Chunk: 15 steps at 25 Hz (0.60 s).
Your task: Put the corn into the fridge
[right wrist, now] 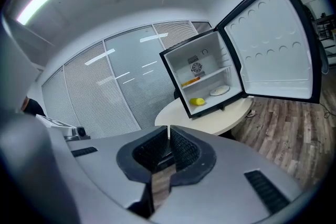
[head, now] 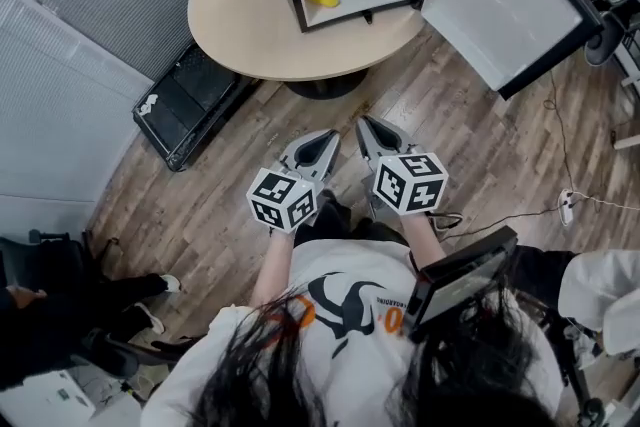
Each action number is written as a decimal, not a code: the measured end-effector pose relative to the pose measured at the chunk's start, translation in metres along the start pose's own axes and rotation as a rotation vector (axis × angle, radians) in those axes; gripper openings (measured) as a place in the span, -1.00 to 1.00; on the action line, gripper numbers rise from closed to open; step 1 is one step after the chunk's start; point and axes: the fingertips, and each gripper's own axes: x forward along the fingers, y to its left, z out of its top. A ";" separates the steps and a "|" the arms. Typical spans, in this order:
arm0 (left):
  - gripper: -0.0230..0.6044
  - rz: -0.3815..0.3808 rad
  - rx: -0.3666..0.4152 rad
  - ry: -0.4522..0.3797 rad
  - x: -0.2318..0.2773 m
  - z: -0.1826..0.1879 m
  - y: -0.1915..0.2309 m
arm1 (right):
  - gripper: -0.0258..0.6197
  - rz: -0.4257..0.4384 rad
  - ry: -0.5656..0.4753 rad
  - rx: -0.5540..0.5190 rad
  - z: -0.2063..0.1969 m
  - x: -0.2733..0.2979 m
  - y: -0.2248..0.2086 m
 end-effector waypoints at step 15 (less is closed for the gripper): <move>-0.88 0.029 0.023 -0.035 -0.007 -0.009 -0.042 | -0.83 0.028 -0.008 -0.035 -0.009 -0.043 -0.005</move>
